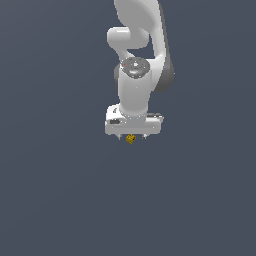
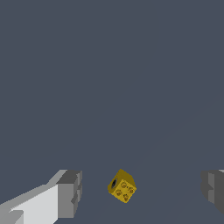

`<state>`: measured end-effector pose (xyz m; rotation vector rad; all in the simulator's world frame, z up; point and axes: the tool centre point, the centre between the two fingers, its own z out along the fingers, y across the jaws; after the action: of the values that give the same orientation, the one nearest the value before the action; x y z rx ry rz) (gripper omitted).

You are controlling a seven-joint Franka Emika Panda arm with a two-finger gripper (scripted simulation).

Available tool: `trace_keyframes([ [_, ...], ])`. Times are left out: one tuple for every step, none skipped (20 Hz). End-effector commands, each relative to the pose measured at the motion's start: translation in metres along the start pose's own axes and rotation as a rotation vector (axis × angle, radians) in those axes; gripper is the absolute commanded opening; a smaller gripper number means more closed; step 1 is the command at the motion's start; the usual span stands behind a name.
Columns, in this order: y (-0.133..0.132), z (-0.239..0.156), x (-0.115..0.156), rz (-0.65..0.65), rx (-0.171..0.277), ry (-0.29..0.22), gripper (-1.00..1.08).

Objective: Pick up the object and move it to a goal position.

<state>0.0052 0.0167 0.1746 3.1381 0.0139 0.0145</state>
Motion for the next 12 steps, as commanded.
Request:
trace_keyframes([
  [0.0,0.0,0.0,0.0,0.0,0.0,1.0],
  [0.001,0.0,0.0,0.001,0.0,0.0,1.0],
  [0.002,0.0,0.0,0.003,0.001,0.001,1.0],
  [0.005,-0.001,0.001,0.006,0.001,0.003,1.0],
  [0.01,-0.001,0.002,0.011,0.002,0.005,1.0],
  [0.015,-0.002,0.002,0.017,0.004,0.008,1.0],
  [0.02,-0.002,0.003,0.023,0.005,0.011,1.0],
  [0.024,-0.002,0.004,0.028,0.006,0.013,1.0],
  [0.027,-0.003,0.004,0.032,0.006,0.015,1.0],
  [0.029,-0.003,0.004,0.034,0.007,0.016,1.0],
  [0.029,-0.003,0.004,0.035,0.007,0.016,1.0],
  [0.028,-0.003,0.004,0.034,0.007,0.015,1.0],
])
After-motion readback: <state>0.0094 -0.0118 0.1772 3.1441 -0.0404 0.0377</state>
